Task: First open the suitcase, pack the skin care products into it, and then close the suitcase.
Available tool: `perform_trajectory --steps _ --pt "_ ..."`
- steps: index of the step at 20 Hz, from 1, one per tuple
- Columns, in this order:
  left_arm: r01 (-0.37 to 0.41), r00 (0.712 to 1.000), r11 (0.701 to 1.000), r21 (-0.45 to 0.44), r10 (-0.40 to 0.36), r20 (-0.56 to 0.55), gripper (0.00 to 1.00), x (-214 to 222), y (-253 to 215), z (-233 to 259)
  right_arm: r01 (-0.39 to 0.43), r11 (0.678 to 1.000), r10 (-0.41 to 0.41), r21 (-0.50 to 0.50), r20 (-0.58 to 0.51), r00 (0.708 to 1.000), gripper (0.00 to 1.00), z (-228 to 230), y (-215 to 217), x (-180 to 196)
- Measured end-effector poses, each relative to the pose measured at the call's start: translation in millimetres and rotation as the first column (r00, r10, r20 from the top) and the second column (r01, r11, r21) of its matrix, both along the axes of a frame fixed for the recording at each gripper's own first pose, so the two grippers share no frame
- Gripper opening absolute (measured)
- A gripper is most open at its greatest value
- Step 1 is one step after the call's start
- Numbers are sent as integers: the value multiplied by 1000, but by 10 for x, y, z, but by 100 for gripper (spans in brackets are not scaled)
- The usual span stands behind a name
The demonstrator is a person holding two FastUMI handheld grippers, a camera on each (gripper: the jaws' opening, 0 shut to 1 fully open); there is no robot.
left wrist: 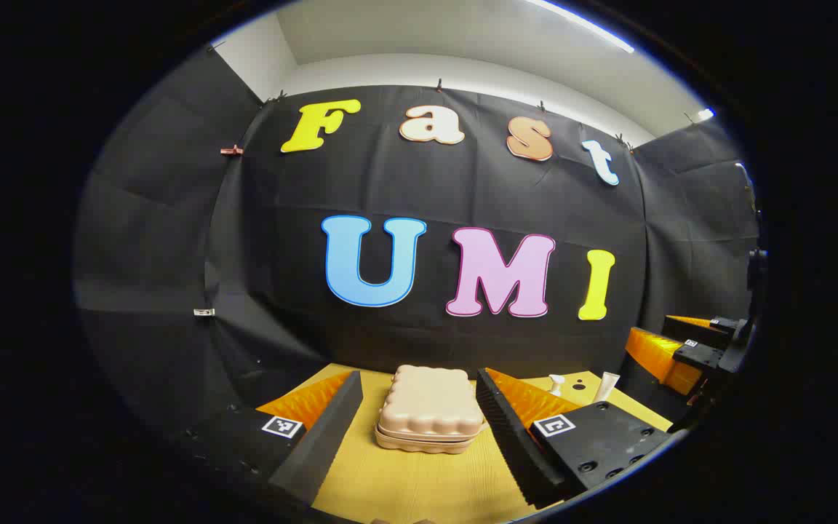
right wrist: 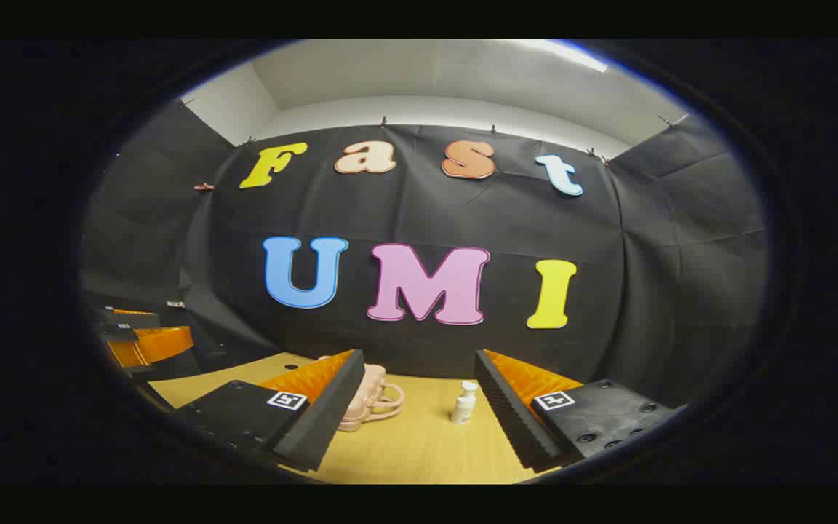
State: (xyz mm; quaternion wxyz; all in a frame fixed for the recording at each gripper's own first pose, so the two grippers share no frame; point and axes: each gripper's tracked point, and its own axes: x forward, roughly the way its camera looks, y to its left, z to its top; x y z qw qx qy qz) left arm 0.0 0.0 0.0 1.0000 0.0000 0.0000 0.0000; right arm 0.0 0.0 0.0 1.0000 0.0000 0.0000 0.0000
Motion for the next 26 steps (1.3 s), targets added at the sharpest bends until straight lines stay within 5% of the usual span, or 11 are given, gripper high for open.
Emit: perform_trajectory --steps 12,26 --pt "123 992 992 30 -123 -10 99 300 -530 -130 93 995 -94 27 17 995 97 27 -296 80" --pt "161 986 987 5 -160 -48 99 803 -682 -210 122 993 -122 9 -6 993 97 1 -461 237"
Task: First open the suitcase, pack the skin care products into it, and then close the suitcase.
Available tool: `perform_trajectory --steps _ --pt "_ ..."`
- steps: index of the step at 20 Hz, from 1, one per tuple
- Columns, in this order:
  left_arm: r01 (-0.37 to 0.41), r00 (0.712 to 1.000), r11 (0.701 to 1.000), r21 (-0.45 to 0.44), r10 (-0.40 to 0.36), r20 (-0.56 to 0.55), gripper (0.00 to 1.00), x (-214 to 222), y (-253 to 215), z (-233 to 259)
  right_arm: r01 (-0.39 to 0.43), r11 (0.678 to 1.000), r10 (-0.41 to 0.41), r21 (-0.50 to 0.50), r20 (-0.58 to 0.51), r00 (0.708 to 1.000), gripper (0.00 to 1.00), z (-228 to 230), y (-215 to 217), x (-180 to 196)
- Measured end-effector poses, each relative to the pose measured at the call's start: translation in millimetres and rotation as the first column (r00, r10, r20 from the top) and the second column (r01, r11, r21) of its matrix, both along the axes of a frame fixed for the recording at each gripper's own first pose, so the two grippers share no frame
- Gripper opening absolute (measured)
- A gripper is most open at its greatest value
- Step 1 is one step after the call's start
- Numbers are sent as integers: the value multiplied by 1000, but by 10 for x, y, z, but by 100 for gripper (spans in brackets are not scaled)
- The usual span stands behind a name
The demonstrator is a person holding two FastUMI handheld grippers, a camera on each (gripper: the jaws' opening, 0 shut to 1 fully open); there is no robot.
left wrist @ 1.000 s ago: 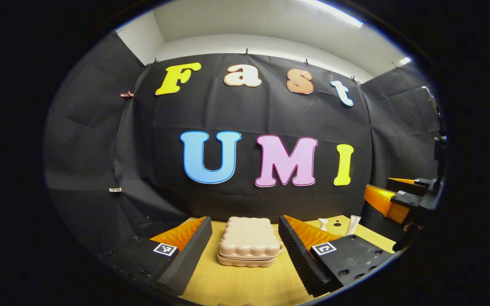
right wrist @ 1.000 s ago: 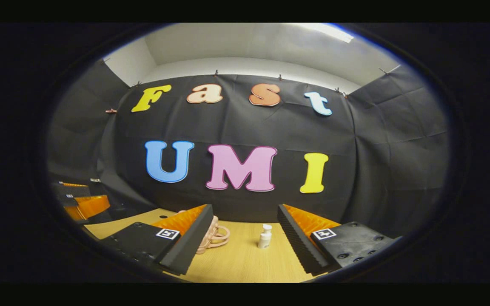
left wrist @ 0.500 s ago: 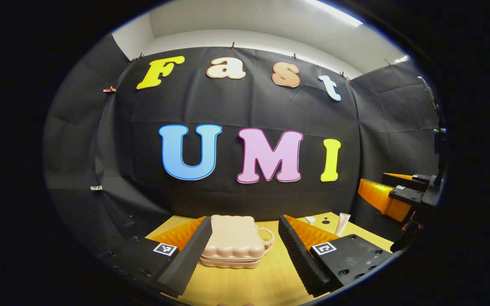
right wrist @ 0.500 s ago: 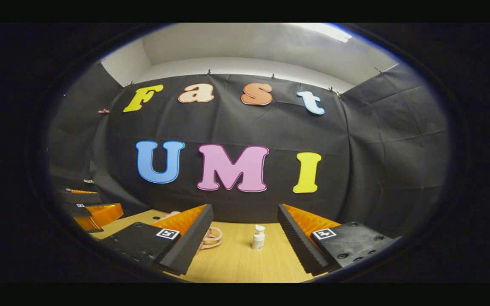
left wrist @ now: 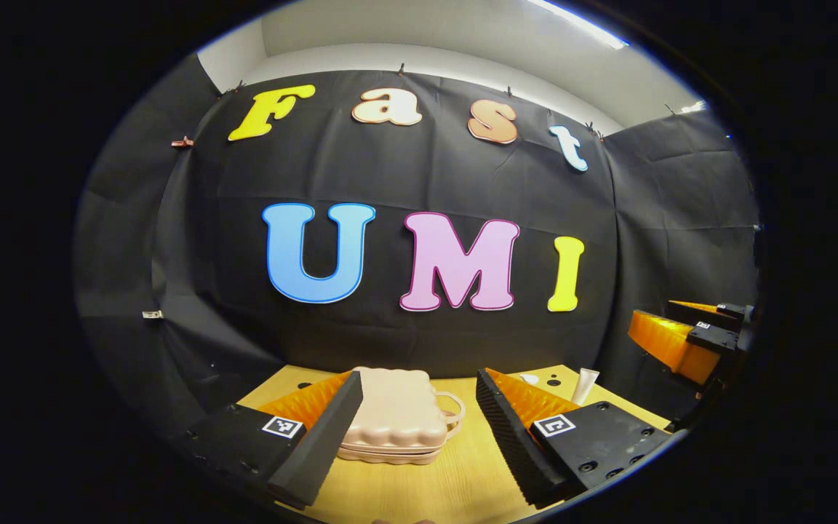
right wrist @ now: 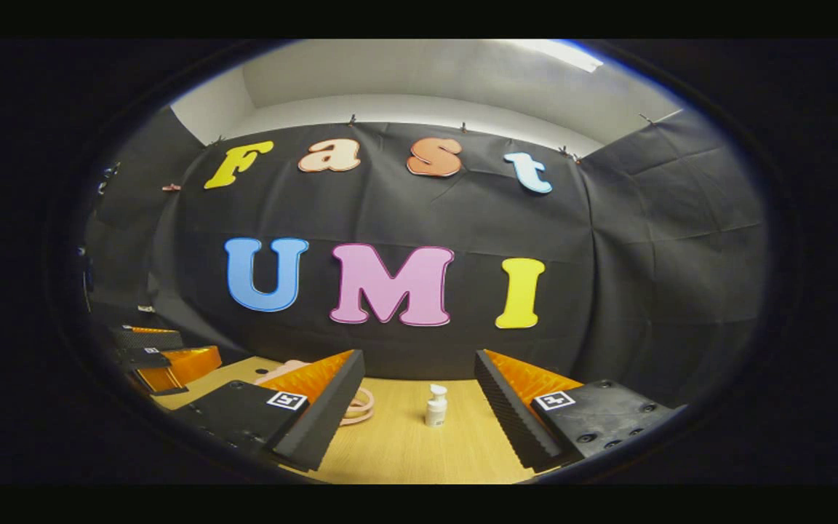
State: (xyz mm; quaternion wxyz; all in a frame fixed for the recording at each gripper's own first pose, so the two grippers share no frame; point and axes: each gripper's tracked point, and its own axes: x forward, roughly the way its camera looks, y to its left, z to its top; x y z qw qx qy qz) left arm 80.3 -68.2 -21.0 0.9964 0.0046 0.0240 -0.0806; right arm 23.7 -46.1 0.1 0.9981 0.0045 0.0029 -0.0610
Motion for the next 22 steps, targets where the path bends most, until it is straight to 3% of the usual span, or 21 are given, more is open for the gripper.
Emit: perform_trajectory --steps 5,11,15,17,22 --pt "57 997 998 -6 -57 -46 100 512 -380 -242 7 1000 -7 1 -23 1000 97 -147 -253 181" --pt "85 982 996 -28 -89 -167 99 1469 -1055 -948 24 1000 -24 -7 -60 998 97 -416 -724 519" --pt "110 959 993 -35 -115 -259 99 2104 -1457 -1497 -19 999 16 -29 -101 995 97 -728 -828 748" --pt "127 944 992 -13 -125 -305 98 2330 -1605 -1767 -42 999 43 7 -144 989 97 -923 -864 853" --pt "94 900 995 23 -75 -429 97 2752 -1711 -2435 -74 996 82 38 -249 965 97 -1384 -929 1005"
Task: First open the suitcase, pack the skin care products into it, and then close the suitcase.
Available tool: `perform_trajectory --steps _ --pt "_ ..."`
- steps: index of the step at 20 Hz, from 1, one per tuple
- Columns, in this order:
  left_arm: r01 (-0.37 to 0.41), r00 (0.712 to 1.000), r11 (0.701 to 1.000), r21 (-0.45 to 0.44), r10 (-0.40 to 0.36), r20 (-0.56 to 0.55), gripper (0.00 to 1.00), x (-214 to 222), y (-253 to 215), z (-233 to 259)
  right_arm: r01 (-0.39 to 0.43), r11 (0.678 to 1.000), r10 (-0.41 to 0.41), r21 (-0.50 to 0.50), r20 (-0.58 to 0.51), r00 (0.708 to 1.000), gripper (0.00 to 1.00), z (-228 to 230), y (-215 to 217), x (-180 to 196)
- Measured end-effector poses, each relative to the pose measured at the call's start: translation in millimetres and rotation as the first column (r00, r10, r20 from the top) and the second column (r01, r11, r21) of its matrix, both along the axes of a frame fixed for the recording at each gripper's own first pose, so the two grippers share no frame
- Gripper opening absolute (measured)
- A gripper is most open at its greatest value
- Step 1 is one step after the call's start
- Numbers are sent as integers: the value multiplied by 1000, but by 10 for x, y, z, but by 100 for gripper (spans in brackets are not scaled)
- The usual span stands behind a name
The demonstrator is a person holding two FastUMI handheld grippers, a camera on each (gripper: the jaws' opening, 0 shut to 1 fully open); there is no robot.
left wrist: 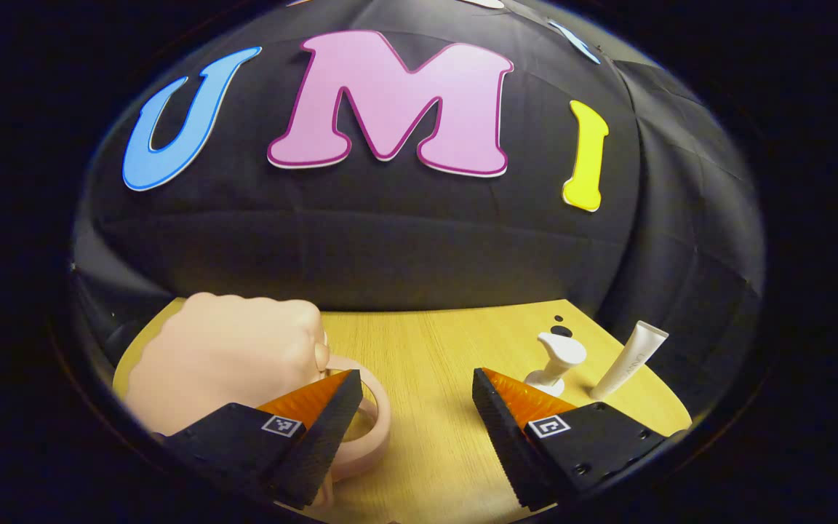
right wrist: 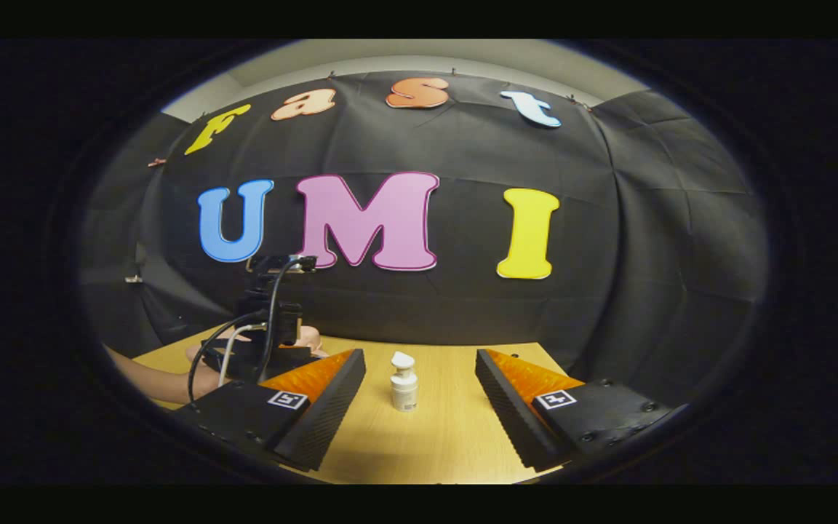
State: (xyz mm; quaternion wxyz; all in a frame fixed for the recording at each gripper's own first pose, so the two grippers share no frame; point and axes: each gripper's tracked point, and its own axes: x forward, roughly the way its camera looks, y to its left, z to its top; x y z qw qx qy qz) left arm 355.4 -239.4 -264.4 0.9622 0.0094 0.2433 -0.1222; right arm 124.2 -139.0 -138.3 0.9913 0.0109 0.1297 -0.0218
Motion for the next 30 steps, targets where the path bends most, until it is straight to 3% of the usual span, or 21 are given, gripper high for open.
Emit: perform_trajectory --steps 6,8,11,13,16,17,18,22,25,28,30 --pt "-88 986 988 124 104 -128 93 174 112 -533 7 998 -4 60 -53 999 97 -223 -150 189" --pt "-100 977 975 197 133 -167 80 208 176 -708 7 998 -2 67 -77 997 97 -337 -194 205" --pt "-109 966 941 319 176 -190 47 232 341 -815 25 995 -15 98 -95 995 98 -400 -255 162" --pt "-97 963 936 337 174 -205 20 236 312 -830 33 995 -24 93 -98 995 97 -438 -301 122" --pt "-103 969 937 333 170 -180 14 226 275 -553 25 996 -15 90 -115 993 97 -513 -322 85" --pt "-108 964 943 316 177 -198 13 193 267 -442 20 996 -10 85 -111 994 100 -504 -314 86" --pt "-117 955 942 314 194 -226 13 158 319 -332 12 998 -5 69 -98 995 97 -469 -305 100" --pt "-150 961 962 227 196 -196 11 169 447 428 -10 999 13 53 -61 998 97 -331 -199 157" --pt "-174 971 958 228 206 -124 11 253 887 1081 -24 998 26 58 -33 999 97 -207 -39 199" --pt "-204 966 962 182 228 -121 11 260 1466 1576 -40 998 41 52 -18 999 97 -121 136 176" --pt "-204 968 957 206 228 -102 11 281 1930 1835 -40 998 41 46 -16 999 97 -89 218 146"
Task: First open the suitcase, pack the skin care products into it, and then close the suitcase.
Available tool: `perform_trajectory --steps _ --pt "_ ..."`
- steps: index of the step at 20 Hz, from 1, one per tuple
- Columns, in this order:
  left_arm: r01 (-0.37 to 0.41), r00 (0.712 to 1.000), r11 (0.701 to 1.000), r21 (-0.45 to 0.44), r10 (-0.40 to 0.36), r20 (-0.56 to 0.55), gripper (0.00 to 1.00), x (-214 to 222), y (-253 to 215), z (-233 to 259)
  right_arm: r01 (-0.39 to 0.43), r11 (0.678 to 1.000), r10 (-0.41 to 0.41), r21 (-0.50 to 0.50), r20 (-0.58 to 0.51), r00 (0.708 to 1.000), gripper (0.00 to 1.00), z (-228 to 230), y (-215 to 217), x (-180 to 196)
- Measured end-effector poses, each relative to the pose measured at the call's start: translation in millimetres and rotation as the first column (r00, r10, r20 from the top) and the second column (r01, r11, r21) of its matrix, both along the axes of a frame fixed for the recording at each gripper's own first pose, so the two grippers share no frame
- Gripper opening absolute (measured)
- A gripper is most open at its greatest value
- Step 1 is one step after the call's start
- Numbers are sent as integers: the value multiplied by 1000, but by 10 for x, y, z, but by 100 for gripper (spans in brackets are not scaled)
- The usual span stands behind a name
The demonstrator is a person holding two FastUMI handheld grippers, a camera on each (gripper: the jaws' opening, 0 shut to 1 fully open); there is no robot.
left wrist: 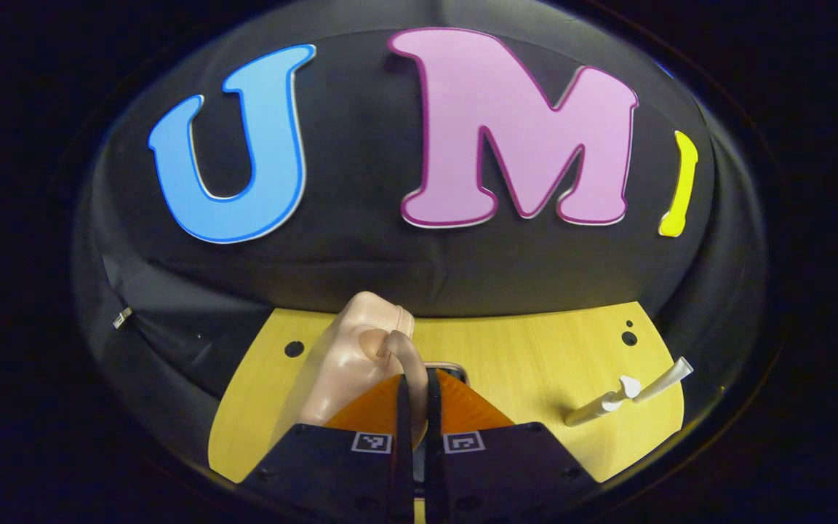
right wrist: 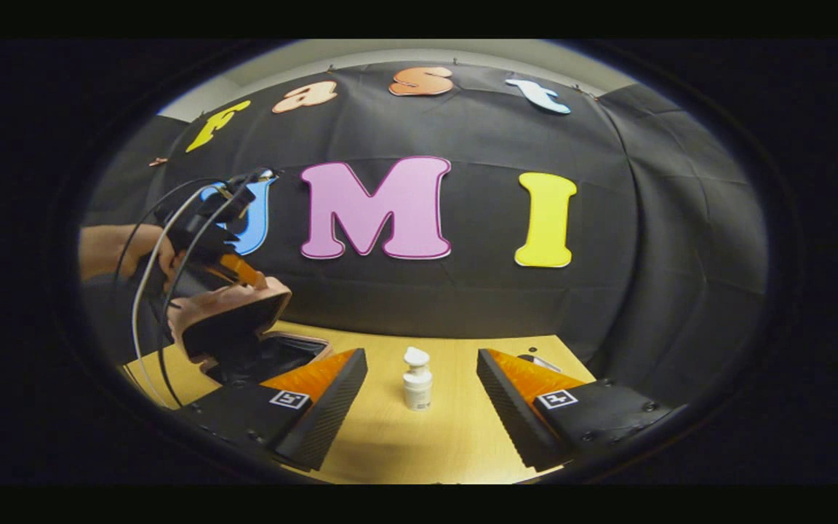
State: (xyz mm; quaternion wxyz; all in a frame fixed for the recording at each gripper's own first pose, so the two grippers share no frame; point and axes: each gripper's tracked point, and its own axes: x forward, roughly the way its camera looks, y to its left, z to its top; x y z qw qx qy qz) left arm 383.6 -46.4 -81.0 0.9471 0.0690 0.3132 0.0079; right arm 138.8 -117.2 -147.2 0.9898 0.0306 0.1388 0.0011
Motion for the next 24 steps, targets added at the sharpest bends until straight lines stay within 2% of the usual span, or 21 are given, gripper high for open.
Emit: perform_trajectory --steps 2,3,4,6,10,11,12,14,15,16,20,22,24 --pt "-2 1000 998 70 2 5 11 76 535 195 10 1000 -10 -14 -6 1000 97 7 67 -31" --pt "-7 1000 994 114 6 6 11 121 836 268 20 1000 -20 -21 -11 1000 92 14 92 -43" --pt "-19 1000 985 174 19 4 11 146 1182 295 32 999 -32 -24 -16 999 96 9 109 -49" --pt "-31 999 961 276 28 15 10 272 1814 278 56 998 -57 -21 -39 998 97 -57 158 -93" --pt "-88 996 950 300 81 37 9 462 2732 -164 97 991 -102 -92 -48 994 96 -199 207 -132" --pt "-103 995 947 303 98 33 9 488 2906 -316 110 990 -115 -92 -55 992 93 -218 209 -134" --pt "-105 994 946 308 103 22 9 494 3103 -453 129 988 -134 -83 -57 989 97 -208 204 -139" --pt "-103 993 941 322 115 -20 9 512 3320 -737 166 983 -171 -76 -56 984 97 -184 191 -121" --pt "-98 992 940 326 118 -42 9 539 3422 -905 178 981 -183 -80 -54 982 93 -177 181 -122" --pt "-97 991 938 332 122 -58 9 545 3568 -1072 195 976 -200 -95 -46 979 97 -165 159 -118" --pt "-133 977 942 307 176 -117 9 523 3784 -1628 214 969 -223 -125 -58 973 98 -195 140 -215" --pt "-138 974 944 300 184 -131 11 520 3809 -1803 230 966 -238 -116 -62 969 97 -179 119 -274" --pt "-148 974 938 313 194 -120 13 510 3834 -1761 248 962 -255 -118 -53 965 97 -176 82 -305"
